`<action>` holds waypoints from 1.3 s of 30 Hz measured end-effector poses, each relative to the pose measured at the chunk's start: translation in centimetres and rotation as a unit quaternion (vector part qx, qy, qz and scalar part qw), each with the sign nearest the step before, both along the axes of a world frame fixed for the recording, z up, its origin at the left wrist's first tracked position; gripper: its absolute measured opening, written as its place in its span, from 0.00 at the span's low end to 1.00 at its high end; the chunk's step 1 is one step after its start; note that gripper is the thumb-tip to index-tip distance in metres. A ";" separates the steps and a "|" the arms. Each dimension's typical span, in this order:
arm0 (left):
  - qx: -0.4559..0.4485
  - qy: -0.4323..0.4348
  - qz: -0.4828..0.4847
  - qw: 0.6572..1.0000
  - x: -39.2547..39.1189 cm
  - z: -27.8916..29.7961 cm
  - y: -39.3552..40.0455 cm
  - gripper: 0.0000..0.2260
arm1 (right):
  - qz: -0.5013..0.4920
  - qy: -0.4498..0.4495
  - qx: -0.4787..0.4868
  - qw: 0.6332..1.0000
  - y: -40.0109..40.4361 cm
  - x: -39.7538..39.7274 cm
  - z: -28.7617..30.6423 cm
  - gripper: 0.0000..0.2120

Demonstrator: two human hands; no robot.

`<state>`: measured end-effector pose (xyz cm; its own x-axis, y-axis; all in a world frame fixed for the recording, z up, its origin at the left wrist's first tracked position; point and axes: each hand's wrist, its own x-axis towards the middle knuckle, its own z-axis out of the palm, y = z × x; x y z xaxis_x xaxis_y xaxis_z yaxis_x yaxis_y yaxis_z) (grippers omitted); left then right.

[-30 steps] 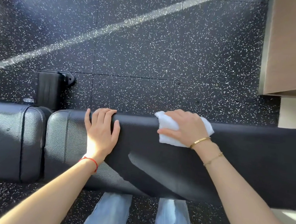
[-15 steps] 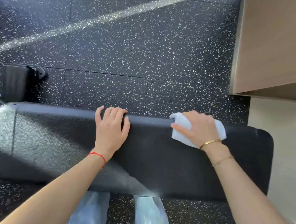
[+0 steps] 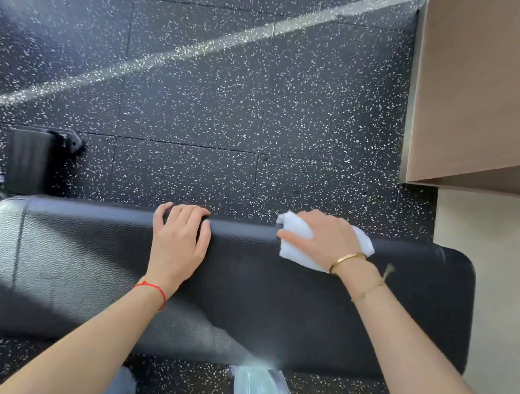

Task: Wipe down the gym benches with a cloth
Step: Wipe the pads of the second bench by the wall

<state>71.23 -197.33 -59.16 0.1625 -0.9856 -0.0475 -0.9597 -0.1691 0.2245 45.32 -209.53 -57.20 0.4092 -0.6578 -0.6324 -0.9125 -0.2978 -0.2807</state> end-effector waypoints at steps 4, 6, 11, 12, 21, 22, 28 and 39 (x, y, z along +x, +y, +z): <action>0.001 -0.010 -0.005 1.000 2.8 -0.1 0.9 0.14 | 0.065 -0.021 -0.053 0.996 2.5 4.8 -0.9 0.39; -0.005 -0.009 -0.007 1.000 4.7 0.0 1.6 0.14 | 0.079 -0.036 -0.069 0.994 3.4 8.1 -1.1 0.43; -0.042 0.006 -0.023 0.999 10.4 0.5 3.9 0.15 | 0.105 -0.052 -0.117 0.986 5.8 15.7 -1.2 0.45; -0.049 0.010 -0.025 0.998 11.7 0.7 4.6 0.15 | 0.103 -0.056 -0.126 0.985 6.3 17.1 -1.2 0.45; -0.085 -0.015 0.002 0.996 22.9 1.4 10.7 0.20 | 0.092 -0.094 -0.201 0.971 10.5 29.0 -1.8 0.41; -0.084 -0.020 0.006 0.996 23.7 1.4 11.2 0.20 | 0.096 -0.096 -0.202 0.970 10.6 29.8 -1.7 0.41; -0.110 -0.006 0.018 0.994 27.6 0.5 15.3 0.22 | 0.135 -0.125 -0.253 0.950 14.1 34.1 -1.6 0.40; -0.142 0.007 -0.026 0.990 29.4 -2.3 18.7 0.26 | 0.147 -0.133 -0.301 0.933 18.6 32.9 -2.5 0.34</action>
